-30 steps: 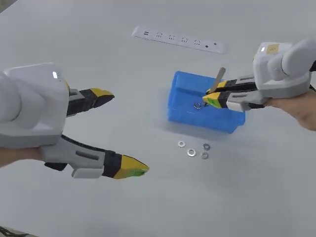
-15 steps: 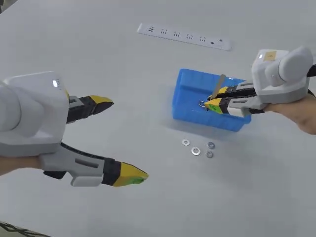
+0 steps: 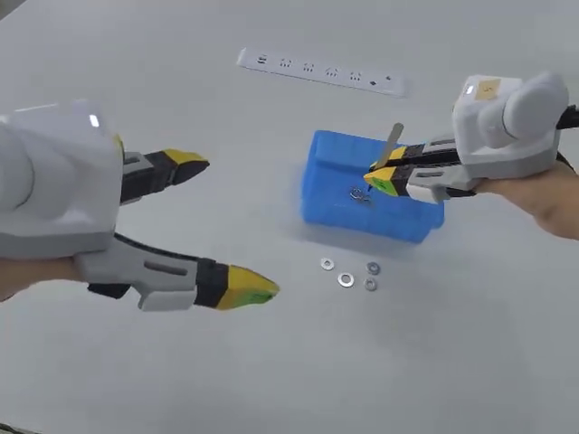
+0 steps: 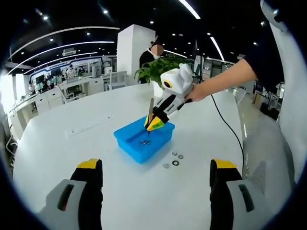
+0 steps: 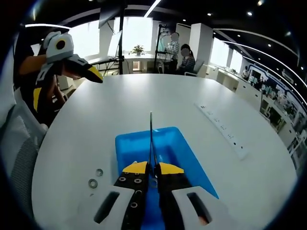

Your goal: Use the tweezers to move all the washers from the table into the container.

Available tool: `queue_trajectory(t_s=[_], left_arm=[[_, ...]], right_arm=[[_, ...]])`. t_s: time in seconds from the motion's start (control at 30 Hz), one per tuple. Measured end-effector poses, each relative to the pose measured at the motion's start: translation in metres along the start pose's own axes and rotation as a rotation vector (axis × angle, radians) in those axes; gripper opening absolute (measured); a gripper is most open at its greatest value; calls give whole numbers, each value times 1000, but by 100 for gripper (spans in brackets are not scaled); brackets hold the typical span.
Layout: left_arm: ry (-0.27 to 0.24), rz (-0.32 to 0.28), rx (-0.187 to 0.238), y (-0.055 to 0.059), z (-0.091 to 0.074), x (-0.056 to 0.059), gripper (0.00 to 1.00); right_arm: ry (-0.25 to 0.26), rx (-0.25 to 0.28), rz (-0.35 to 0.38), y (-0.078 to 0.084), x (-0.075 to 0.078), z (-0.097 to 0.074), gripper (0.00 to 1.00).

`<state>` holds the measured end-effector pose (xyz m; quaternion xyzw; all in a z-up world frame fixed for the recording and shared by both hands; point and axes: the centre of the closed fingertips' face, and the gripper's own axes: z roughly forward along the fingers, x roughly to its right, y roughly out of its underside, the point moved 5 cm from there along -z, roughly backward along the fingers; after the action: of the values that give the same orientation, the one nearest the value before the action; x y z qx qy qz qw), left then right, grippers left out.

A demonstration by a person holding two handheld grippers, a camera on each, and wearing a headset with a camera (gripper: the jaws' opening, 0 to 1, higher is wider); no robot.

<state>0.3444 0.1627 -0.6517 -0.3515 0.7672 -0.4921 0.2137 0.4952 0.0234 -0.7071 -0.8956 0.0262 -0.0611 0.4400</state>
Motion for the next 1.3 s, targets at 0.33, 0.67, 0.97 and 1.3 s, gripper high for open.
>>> queue_trajectory(t_s=[0.33, 0.67, 0.97, 1.3], left_arm=[[21, 59, 83, -49, 45, -31, 83], [138, 227, -3, -64, 111, -33, 56], [256, 310, -44, -67, 133, -29, 29], [306, 346, -57, -72, 135, -27, 16]], right_arm=[[-4, -7, -12, -1, -2, 4, 7], [-27, -32, -29, 1, -5, 7, 7], [-39, -40, -38, 1, -6, 8, 7], [-56, -48, -36, 4, -11, 8, 7]])
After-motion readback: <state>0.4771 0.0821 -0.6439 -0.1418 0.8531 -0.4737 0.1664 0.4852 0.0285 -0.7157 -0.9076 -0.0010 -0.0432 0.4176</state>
